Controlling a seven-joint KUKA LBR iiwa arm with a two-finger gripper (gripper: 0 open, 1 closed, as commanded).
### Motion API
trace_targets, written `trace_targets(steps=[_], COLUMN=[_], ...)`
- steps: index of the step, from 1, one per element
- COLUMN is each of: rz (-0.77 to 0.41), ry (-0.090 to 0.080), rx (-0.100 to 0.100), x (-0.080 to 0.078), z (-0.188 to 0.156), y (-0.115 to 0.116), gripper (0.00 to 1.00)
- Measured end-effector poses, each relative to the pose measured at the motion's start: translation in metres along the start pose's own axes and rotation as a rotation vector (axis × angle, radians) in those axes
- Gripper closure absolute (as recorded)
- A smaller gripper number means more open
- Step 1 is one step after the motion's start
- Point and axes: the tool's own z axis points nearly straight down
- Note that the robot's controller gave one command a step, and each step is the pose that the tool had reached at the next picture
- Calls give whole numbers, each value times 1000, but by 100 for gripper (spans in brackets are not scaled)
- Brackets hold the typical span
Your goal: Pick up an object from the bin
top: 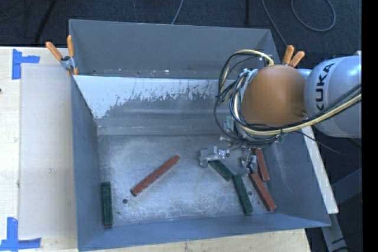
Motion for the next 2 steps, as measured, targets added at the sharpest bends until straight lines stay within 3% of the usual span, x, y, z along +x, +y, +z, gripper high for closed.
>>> trace_targets(steps=[1,2], rz=[6,49], ry=[0,-2], rx=[0,8], x=[1,-28], z=[-1,-87], y=[0,4], gripper=[100,100])
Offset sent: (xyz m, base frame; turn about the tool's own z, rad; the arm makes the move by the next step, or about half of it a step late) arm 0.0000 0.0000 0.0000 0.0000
